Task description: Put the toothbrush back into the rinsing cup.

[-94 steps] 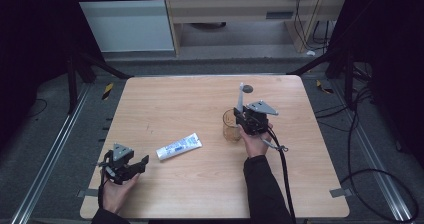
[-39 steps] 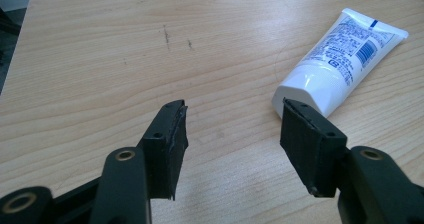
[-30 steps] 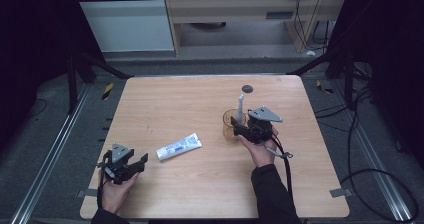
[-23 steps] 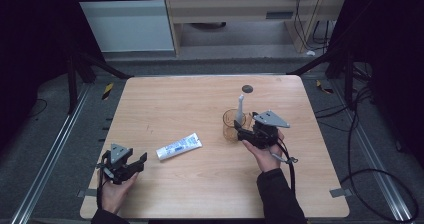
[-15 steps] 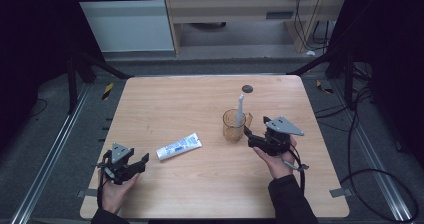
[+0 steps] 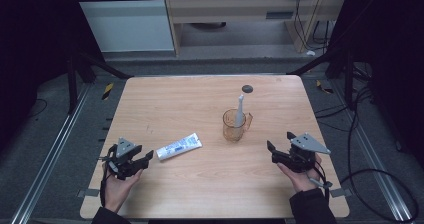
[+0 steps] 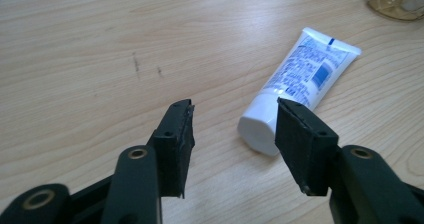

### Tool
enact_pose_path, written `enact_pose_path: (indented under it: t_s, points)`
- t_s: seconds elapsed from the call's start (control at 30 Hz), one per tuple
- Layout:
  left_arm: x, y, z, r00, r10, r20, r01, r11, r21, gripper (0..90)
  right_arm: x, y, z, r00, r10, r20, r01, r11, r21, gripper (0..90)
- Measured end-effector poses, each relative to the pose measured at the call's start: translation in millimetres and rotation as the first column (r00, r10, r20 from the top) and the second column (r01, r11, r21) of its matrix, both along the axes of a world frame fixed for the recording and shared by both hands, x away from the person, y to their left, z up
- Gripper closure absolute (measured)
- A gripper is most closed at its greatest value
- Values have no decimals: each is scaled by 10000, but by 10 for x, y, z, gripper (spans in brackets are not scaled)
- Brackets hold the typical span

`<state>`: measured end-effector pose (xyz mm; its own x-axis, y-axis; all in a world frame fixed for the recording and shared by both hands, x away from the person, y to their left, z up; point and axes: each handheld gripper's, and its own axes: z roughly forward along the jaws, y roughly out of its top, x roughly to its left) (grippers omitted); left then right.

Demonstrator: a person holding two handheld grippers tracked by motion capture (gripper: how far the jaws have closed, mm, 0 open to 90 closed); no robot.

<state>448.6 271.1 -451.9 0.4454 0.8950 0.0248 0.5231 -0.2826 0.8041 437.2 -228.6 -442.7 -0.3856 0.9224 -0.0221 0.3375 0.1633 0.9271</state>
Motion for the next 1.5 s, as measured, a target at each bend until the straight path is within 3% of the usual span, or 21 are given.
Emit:
enact_pose_path:
  t_s: [0.3,0.5,0.63,0.8,0.9,1.27,1.33,1.5]
  points:
    - [238,-139,52,9958,-859,-301,867,9959,241,518,-92,-75,-74,9999,20,-167,-22,10000,-77,237]
    - [426,-219,-17,9855,-1421,-927,1442,9894,167,497,-88,-41,-149,9992,-7,-391,-12,9989,-462,237]
    - [447,-294,-33,9760,-1960,-947,1992,9796,250,485,-80,-24,-173,9991,32,-429,-59,9981,-615,237]
    - [480,-394,-34,9648,-2350,-1178,2453,9660,815,454,-67,-28,-186,9986,41,-533,-72,9983,-571,237]
    - [532,-444,-34,9551,-2611,-1398,2751,9569,925,429,-60,-31,-195,9984,48,-555,-83,9980,-621,237]
    - [607,-475,-163,9351,-2898,-2040,3191,9389,1287,416,-51,-25,-211,9977,103,-667,-144,9980,-614,238]
    - [613,-479,-185,9288,-2972,-2213,3305,9345,1322,419,-46,-24,-220,9979,125,-634,-169,9975,-687,238]
    - [619,-481,-215,9257,-2968,-2345,3372,9284,1560,427,-45,-16,-228,9973,106,-723,-157,9975,-695,239]
